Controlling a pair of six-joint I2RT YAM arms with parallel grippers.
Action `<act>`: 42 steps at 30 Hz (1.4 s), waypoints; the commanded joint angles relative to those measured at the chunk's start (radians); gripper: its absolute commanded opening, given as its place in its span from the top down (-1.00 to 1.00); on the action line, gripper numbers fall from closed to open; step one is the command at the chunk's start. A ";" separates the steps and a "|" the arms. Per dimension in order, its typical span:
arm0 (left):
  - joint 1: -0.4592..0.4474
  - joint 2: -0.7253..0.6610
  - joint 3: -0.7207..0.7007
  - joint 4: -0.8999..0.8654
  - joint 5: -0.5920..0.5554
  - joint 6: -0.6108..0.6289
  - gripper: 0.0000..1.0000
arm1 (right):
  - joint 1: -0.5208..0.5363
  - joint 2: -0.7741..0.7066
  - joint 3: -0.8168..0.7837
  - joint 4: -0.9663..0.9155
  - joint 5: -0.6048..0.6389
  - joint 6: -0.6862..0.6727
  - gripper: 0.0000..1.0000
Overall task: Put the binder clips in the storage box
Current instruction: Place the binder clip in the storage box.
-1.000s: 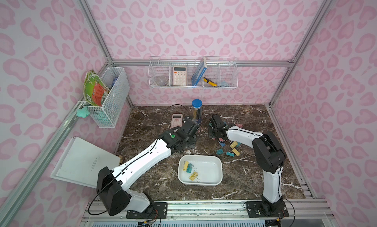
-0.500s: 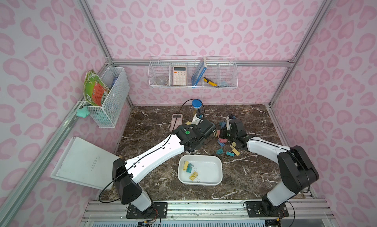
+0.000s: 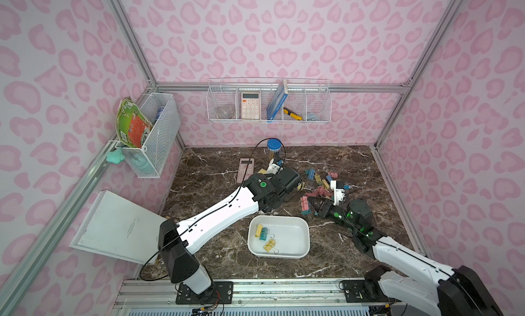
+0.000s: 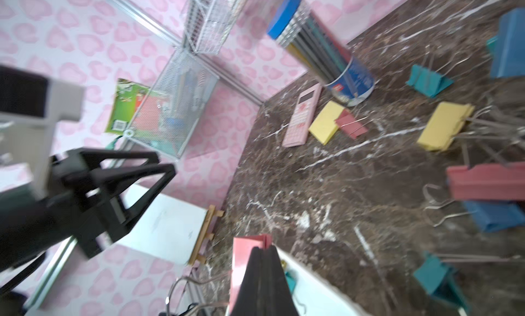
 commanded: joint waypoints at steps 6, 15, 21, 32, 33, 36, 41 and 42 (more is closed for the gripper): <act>0.005 0.006 0.005 0.022 0.015 -0.004 -0.04 | 0.301 -0.319 -0.127 -0.128 0.215 0.166 1.00; 0.081 -0.090 -0.075 0.106 0.230 -0.068 -0.04 | 0.481 0.075 0.045 0.002 0.234 0.108 1.00; 0.147 -0.242 -0.239 0.245 0.284 -0.054 -0.04 | 0.516 0.365 0.108 0.209 0.310 0.185 1.00; 0.189 -0.303 -0.289 0.248 0.308 -0.032 -0.04 | 0.539 0.683 0.322 0.059 0.281 0.248 1.00; 0.194 -0.305 -0.292 0.248 0.317 -0.030 -0.04 | 0.539 0.696 0.349 0.009 0.281 0.250 1.00; 0.201 -0.305 -0.296 0.249 0.323 -0.024 -0.04 | 0.538 0.728 0.393 -0.051 0.270 0.254 1.00; 0.217 -0.304 -0.297 0.257 0.350 -0.024 -0.04 | 0.536 0.754 0.427 -0.090 0.245 0.261 0.96; 0.218 -0.303 -0.297 0.257 0.354 -0.024 -0.04 | 0.537 0.752 0.430 -0.101 0.246 0.262 0.96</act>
